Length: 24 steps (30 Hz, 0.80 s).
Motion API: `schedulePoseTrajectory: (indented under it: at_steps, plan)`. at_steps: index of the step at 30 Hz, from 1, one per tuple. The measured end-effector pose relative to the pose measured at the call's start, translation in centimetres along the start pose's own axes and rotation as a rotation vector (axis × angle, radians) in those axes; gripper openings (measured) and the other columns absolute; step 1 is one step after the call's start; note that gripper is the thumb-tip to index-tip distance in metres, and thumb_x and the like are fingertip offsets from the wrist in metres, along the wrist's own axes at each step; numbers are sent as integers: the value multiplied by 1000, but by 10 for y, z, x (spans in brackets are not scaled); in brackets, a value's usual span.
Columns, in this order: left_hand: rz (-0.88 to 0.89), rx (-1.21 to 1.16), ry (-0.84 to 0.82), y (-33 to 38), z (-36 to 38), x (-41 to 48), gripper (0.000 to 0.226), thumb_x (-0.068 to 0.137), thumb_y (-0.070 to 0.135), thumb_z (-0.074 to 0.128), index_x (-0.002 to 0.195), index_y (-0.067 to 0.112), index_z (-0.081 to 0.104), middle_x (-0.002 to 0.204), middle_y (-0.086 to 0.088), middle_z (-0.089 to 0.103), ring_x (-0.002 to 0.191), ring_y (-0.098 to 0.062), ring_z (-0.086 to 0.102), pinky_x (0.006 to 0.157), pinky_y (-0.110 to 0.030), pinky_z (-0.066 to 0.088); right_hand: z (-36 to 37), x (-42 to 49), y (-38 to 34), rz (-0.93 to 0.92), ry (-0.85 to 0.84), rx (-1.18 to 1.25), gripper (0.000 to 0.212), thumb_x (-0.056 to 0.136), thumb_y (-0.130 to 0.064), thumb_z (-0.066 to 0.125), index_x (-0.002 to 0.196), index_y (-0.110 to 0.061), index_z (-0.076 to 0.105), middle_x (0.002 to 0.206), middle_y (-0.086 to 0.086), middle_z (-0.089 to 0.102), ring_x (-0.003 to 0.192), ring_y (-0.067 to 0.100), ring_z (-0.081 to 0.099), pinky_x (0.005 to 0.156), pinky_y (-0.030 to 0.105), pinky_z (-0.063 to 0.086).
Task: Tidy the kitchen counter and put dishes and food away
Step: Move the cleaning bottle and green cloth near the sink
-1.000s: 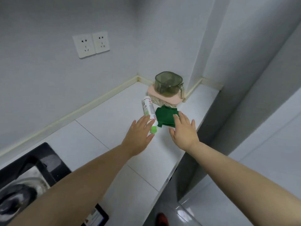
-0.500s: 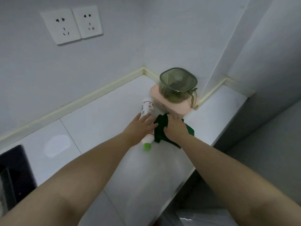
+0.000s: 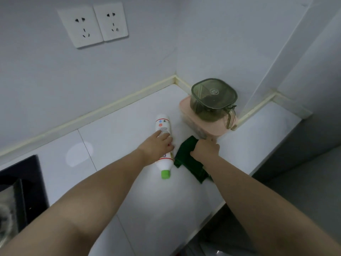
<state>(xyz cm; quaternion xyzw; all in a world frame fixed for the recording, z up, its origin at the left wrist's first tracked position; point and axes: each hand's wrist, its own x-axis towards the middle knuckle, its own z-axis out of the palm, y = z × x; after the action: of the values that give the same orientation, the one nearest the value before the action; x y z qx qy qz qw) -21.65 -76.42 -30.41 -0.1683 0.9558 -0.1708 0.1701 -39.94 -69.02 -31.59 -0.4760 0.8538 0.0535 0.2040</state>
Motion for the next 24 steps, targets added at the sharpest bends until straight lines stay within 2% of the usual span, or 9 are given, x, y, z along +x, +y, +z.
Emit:
schedulePoseTrajectory:
  at_steps: [2,4,7,9,11,14,18,20,24]
  plan:
    - [22,-20,-24,0,3,-7,61,86,18,62,141,20,34,155,-9,20,144,-31,15,117,-48,12,1,-2,0,3,28,14,45,86,-39,60,121,-12,52,143,14,30,132,33,28,107,44,32]
    - [38,-59,-34,2,5,-15,62,85,21,62,140,19,35,157,-7,18,146,-29,12,117,-49,10,4,-5,0,1,43,39,48,85,-39,60,124,-13,49,141,13,34,132,32,29,108,46,30]
    - [18,-119,-55,7,8,-31,60,79,25,64,134,17,40,146,-7,40,140,-29,27,114,-47,18,5,-9,-3,-9,17,138,40,85,-35,58,117,-15,47,120,7,52,117,28,47,102,45,35]
    - [-24,-148,-67,10,9,-42,57,74,30,65,126,17,44,127,-4,53,124,-29,44,108,-44,26,3,-16,-7,-38,3,179,42,85,-34,59,120,-14,44,118,6,53,112,26,50,98,43,39]
    - [-82,-166,-73,12,7,-57,55,72,37,63,121,19,45,115,-1,55,110,-25,51,103,-39,29,3,-27,-12,-98,-26,193,51,84,-34,61,126,-13,40,122,6,52,115,26,50,97,42,41]
    - [-173,-218,-33,17,0,-83,52,72,44,60,116,19,48,108,0,57,101,-23,53,96,-33,32,6,-45,-22,-160,-82,218,58,81,-34,65,128,-12,40,126,6,50,116,25,49,98,43,42]
    - [-333,-364,110,22,-10,-129,48,69,46,65,104,15,52,95,-2,60,88,-25,56,77,-29,36,6,-74,-39,-220,-86,323,58,76,-30,71,122,-9,43,119,7,51,108,24,52,90,38,47]
    - [-434,-462,168,28,-19,-153,43,70,42,66,99,13,51,89,-3,59,81,-24,54,66,-27,32,3,-92,-49,-233,-63,406,55,74,-27,73,117,-7,45,111,6,52,100,23,52,79,32,46]
    - [-615,-610,230,50,-34,-203,40,71,40,66,97,16,48,86,2,54,77,-18,47,60,-28,37,1,-134,-72,-265,-68,548,48,69,-24,77,103,-9,47,99,7,53,88,21,54,70,30,45]
